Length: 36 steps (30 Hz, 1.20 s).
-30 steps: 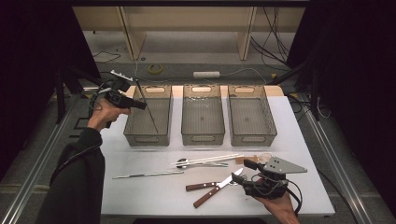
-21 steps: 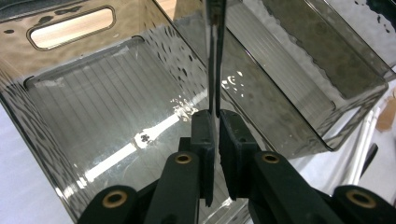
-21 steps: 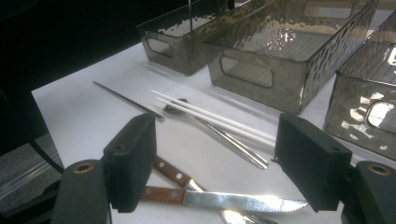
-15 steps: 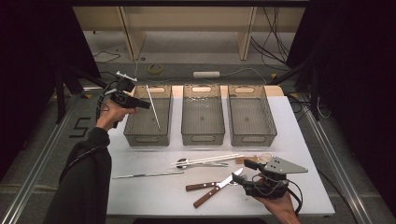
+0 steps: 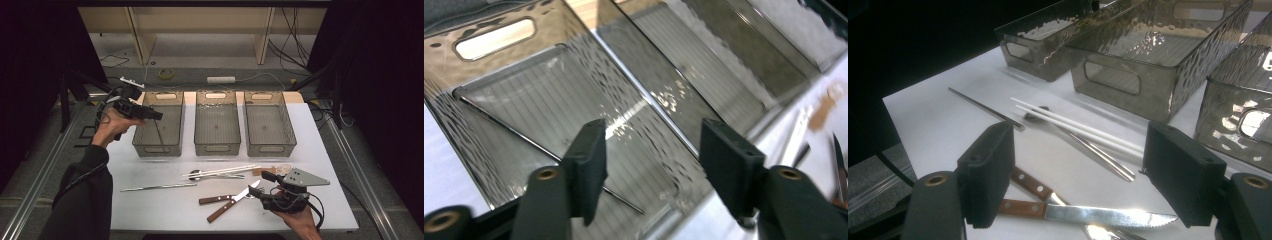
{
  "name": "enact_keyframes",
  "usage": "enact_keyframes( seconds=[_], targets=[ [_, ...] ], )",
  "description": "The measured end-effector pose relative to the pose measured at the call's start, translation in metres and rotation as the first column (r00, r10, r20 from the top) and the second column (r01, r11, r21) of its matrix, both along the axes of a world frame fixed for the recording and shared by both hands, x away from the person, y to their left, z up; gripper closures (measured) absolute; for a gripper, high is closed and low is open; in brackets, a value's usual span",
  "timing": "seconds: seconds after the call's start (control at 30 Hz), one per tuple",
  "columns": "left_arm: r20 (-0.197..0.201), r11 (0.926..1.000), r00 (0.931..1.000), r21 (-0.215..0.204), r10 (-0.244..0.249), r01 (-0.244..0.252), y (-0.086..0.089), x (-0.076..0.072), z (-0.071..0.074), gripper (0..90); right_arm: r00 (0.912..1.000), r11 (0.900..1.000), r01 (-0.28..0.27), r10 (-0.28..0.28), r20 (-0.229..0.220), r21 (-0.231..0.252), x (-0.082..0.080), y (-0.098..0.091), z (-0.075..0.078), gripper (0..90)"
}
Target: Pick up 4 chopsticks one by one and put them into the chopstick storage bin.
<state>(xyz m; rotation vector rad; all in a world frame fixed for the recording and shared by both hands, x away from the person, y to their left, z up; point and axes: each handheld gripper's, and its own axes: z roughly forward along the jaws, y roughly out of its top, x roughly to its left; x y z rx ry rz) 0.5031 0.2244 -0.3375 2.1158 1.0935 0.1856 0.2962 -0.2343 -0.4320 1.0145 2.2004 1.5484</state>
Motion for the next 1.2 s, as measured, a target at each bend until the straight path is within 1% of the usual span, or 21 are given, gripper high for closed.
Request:
enact_keyframes(
  seconds=[0.03,0.13,0.2,0.27,0.4,0.47,0.5,0.53,0.57,0.6,0.67,0.73,0.8,0.87,0.97,1.0,1.03,1.07,1.1,1.17,1.2],
  targets=[
    [0.011,0.9999,0.9999,0.007,-0.011,0.011,-0.001,-0.006,0.002,40.3,1.0,1.0,0.0,0.0,0.0,0.0,0.0,0.0,0.0,29.8],
    [0.039,0.9991,0.9983,0.006,-0.043,0.043,-0.004,-0.024,0.008,37.4,1.0,1.0,0.0,0.0,-0.001,-0.003,0.0,0.0,0.0,29.8],
    [0.059,0.9978,0.9963,0.025,-0.063,0.062,-0.007,-0.036,0.01,36.3,1.0,1.0,0.0,0.0,-0.001,-0.004,0.0,0.0,0.0,29.8],
    [0.064,0.9956,0.9943,0.043,-0.086,0.083,-0.009,-0.047,0.011,34.7,1.0,1.0,0.0,0.0,0.0,-0.004,0.0,0.0,0.0,29.8],
    [0.089,0.9926,0.9891,0.042,-0.118,0.114,-0.012,-0.067,0.008,32.0,1.0,1.0,0.001,-0.001,0.001,-0.003,0.0,0.0,0.001,29.7],
    [0.102,0.9913,0.9862,0.03,-0.13,0.128,-0.014,-0.077,0.004,31.0,1.0,1.0,0.002,-0.002,0.002,-0.002,0.0,0.0,0.001,29.7],
    [0.098,0.9893,0.9845,0.031,-0.145,0.143,-0.016,-0.081,0.002,30.9,1.0,1.0,0.003,-0.003,0.001,-0.002,-0.001,0.0,0.001,29.7],
    [0.079,0.9865,0.9843,0.056,-0.158,0.154,-0.019,-0.085,-0.001,30.7,1.0,1.0,0.003,-0.003,0.001,-0.002,0.0,0.0,0.001,29.6],
    [0.071,0.9828,0.9831,0.089,-0.168,0.162,-0.022,-0.089,-0.004,29.4,1.0,1.0,0.002,-0.002,0.003,-0.001,-0.001,0.0,0.001,29.6],
    [0.065,0.9797,0.9818,0.104,-0.178,0.171,-0.024,-0.094,-0.006,29.2,1.0,1.0,0.002,-0.002,0.005,0.0,-0.001,0.001,0.002,29.6],
    [0.044,0.9667,0.9739,0.139,-0.223,0.215,-0.03,-0.101,-0.01,29.3,0.9999,1.0,0.0,0.0,0.013,-0.003,-0.002,0.001,0.003,29.6],
    [0.034,0.9581,0.9733,0.187,-0.227,0.217,-0.033,-0.106,-0.014,29.7,0.9999,1.0,-0.001,0.001,0.014,0.0,-0.003,0.001,0.004,29.6],
    [0.011,0.9517,0.9719,0.206,-0.235,0.228,-0.033,-0.109,-0.02,30.4,0.9999,1.0,-0.001,0.001,0.014,-0.005,-0.003,0.001,0.004,29.6],
    [-0.016,0.9406,0.9687,0.235,-0.248,0.245,-0.033,-0.111,-0.025,32.1,0.9999,1.0,-0.002,0.002,0.013,-0.002,-0.003,0.001,0.004,29.6],
    [-0.047,0.9219,0.9673,0.295,-0.249,0.252,-0.034,-0.112,-0.035,34.4,0.9999,1.0,-0.002,0.003,0.012,-0.003,-0.002,0.001,0.003,29.6],
    [-0.058,0.9164,0.9656,0.305,-0.254,0.259,-0.034,-0.112,-0.038,34.8,0.9999,1.0,-0.003,0.003,0.01,-0.004,-0.002,0.001,0.003,29.6],
    [-0.069,0.9135,0.9643,0.309,-0.256,0.264,-0.035,-0.112,-0.041,35.5,0.9999,1.0,-0.005,0.005,0.009,-0.005,-0.002,0.001,0.003,29.6],
    [-0.075,0.9086,0.9621,0.317,-0.262,0.272,-0.036,-0.113,-0.044,36.6,0.9999,1.0,-0.007,0.007,0.012,-0.006,-0.003,0.001,0.003,29.6],
    [-0.088,0.9024,0.9594,0.326,-0.268,0.282,-0.037,-0.113,-0.048,37.7,0.9999,1.0,-0.007,0.007,0.013,-0.006,-0.003,0.002,0.004,29.6],
    [-0.116,0.8896,0.9517,0.338,-0.284,0.307,-0.04,-0.114,-0.054,39.2,0.9999,0.9999,-0.008,0.008,0.012,-0.007,-0.003,0.002,0.004,29.6],
    [-0.12,0.8891,0.9508,0.337,-0.286,0.31,-0.041,-0.114,-0.058,40.5,0.9999,1.0,-0.008,0.008,0.013,-0.006,-0.003,0.002,0.003,29.6]
  ],
)
